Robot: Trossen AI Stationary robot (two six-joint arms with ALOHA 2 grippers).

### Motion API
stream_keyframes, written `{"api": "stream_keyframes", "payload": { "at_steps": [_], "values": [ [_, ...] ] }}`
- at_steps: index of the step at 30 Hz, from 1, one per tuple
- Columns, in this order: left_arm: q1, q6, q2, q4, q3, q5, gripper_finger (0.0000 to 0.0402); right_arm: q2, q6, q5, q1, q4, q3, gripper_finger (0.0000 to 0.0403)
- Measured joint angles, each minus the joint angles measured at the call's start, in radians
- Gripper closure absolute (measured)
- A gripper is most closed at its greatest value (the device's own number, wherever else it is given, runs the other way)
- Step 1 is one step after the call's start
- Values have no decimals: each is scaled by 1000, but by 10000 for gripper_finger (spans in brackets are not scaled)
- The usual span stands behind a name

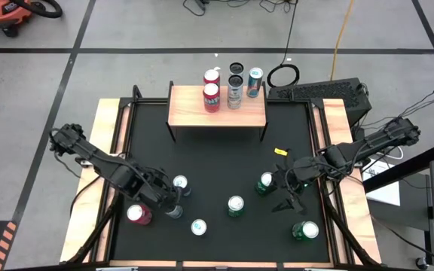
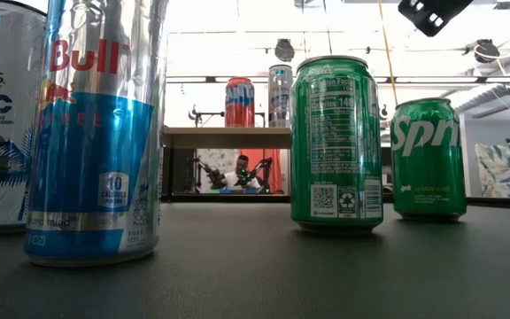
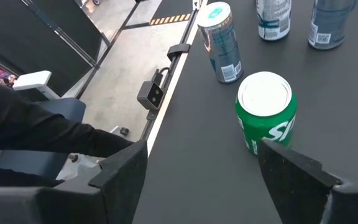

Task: Place canned beverage on shelf
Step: Put the white soda can on the shelf aligned with the other white soda can

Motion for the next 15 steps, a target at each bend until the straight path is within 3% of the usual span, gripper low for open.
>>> {"api": "stream_keyframes", "payload": {
  "at_steps": [6, 15],
  "values": [
    [2, -2, 52, 5, 0, 8, 8, 0, 0, 0, 0, -27, 0, 122],
    [2, 51, 107, 3, 0, 4, 12, 0, -8, 3, 0, -30, 0, 122]
  ]
}}
